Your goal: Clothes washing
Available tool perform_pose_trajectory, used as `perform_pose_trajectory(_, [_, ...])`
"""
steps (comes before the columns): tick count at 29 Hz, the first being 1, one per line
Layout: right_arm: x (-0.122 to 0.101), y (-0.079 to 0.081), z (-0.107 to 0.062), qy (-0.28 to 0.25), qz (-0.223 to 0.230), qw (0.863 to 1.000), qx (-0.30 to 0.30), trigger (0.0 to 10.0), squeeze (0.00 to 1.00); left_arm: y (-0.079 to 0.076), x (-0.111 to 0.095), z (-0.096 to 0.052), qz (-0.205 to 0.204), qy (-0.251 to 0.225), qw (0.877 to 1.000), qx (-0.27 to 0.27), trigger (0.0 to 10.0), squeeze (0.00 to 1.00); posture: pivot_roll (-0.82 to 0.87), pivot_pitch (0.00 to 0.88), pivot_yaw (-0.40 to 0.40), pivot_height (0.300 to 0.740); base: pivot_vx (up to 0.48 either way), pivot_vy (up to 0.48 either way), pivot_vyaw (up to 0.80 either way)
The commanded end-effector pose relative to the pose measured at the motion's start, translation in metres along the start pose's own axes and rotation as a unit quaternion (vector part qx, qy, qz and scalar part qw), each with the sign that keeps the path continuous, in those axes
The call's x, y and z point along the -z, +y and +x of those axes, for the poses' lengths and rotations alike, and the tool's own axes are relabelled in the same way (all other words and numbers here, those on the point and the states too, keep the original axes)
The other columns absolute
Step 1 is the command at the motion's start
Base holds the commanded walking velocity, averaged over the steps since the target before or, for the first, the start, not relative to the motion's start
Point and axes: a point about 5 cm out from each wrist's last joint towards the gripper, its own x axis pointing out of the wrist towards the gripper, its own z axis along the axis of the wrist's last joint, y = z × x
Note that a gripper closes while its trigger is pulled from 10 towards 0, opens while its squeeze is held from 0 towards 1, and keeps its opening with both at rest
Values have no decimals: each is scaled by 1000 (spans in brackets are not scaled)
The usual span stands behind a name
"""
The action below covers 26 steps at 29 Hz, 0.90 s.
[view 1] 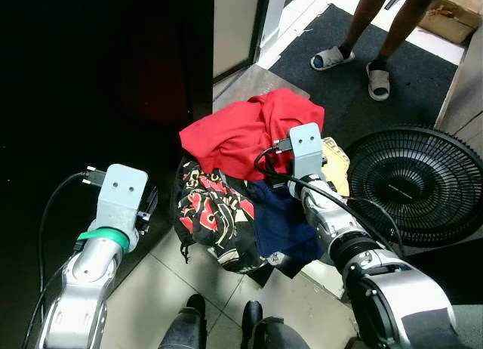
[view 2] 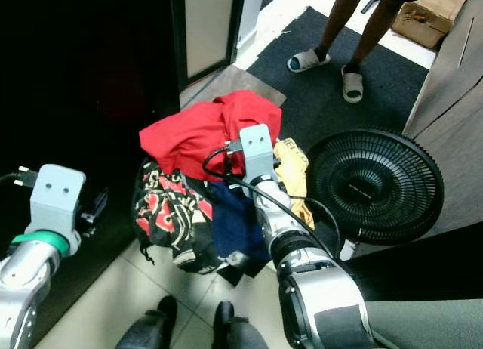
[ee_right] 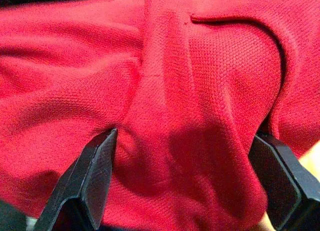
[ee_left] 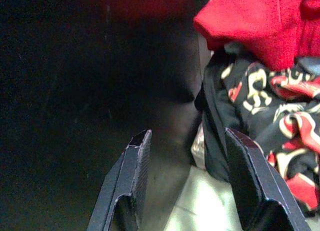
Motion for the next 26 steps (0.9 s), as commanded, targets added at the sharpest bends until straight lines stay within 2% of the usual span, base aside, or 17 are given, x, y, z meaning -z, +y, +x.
perform_pose_trajectory(1, [17, 10, -7, 12, 42, 999, -30, 10000, 0, 0, 7, -6, 1, 20, 1000, 3, 10000, 0, 370, 481, -15, 740, 0, 0, 0])
perform_pose_trajectory(2, [18, 17, -9, -2, 72, 996, -50, 5255, 0, 3, 8, -7, 3, 23, 1000, 1, 10000, 0, 368, 479, -12, 740, 0, 0, 0])
perform_pose_trajectory(3, [18, 17, -9, -2, 72, 996, -50, 5255, 0, 3, 8, -7, 3, 23, 1000, 1, 10000, 0, 368, 479, -12, 740, 0, 0, 0])
perform_pose_trajectory(4, [19, 19, -9, -5, 92, 994, -55, 2980, 0, 5, 7, -8, 4, 26, 1000, -1, 10000, 0, 369, 477, -7, 740, 0, 0, 0])
perform_pose_trajectory(5, [20, 20, -10, -8, 107, 993, -57, 0, 0, 6, 7, -8, 5, 27, 1000, -2, 10000, 0, 368, 477, -6, 740, 0, 0, 0])
perform_pose_trajectory(6, [20, 20, -10, -8, 107, 993, -57, 0, 0, 6, 7, -8, 5, 27, 1000, -2, 10000, 0, 368, 477, -6, 740, 0, 0, 0])
perform_pose_trajectory(7, [22, 22, -11, -10, 130, 990, -59, 0, 0, 7, 6, -8, 5, 28, 1000, -3, 10000, 0, 370, 475, -1, 740, 0, 0, 0])
perform_pose_trajectory(8, [22, 22, -11, -10, 130, 990, -59, 0, 0, 7, 6, -8, 5, 28, 1000, -3, 10000, 0, 370, 475, -1, 740, 0, 0, 0])
perform_pose_trajectory(10, [25, 22, -13, -14, 174, 983, -62, 0, 0, 9, 4, -7, 7, 30, 1000, -3, 10000, 0, 366, 473, 7, 740, 0, 0, 0])
perform_pose_trajectory(12, [26, 22, -14, -16, 187, 980, -62, 0, 0, 9, 4, -7, 8, 31, 999, -3, 10000, 0, 366, 473, 7, 740, 0, 0, 0])
perform_pose_trajectory(15, [31, 16, -17, -16, 225, 973, -49, 0, 0, 9, 5, -8, 10, 34, 999, 0, 10000, 0, 358, 470, 19, 740, 0, 0, 0])
perform_pose_trajectory(26, [24, 4, -19, -58, 240, 968, -44, 0, 0, 5, 7, -3, 11, 39, 999, 13, 10000, 0, 332, 446, 33, 740, 0, 0, 0])
